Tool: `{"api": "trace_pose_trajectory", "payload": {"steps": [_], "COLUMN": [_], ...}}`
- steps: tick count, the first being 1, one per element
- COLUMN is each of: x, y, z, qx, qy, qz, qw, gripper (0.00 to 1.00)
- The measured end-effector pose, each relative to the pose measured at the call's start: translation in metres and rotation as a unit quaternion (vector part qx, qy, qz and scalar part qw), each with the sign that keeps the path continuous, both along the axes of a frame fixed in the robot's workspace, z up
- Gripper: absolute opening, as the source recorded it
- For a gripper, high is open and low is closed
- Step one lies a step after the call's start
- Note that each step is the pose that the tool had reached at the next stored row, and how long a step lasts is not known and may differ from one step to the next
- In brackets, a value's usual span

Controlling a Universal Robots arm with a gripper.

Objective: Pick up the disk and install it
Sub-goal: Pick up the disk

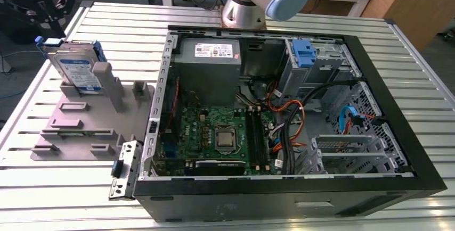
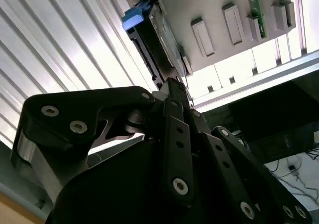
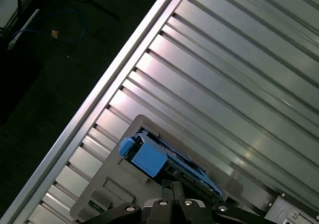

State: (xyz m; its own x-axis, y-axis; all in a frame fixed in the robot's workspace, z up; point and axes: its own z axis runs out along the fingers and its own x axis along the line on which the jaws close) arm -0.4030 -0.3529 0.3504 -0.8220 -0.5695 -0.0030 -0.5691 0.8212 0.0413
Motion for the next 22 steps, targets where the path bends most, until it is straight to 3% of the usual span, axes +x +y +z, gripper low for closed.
{"api": "trace_pose_trajectory", "payload": {"steps": [4,9,10,18,20,22], "x": [0.0000,0.0000,0.0000,0.0000,0.0001,0.0000], "y": [0.0000,0.0000,0.0000,0.0000,0.0000,0.0000], "z": [0.0000,0.0000,0.0000,-0.0001,-0.0002,-0.0003], "qx": [0.0000,0.0000,0.0000,0.0000,0.0000,0.0000], "qy": [0.0000,0.0000,0.0000,0.0000,-0.0001,0.0000], "qz": [0.036,0.079,0.084,0.086,0.095,0.112], "qw": [0.99933,0.99684,0.99644,0.99631,0.99547,0.99372], "gripper": [0.11,0.11,0.11,0.11,0.11,0.11]}}
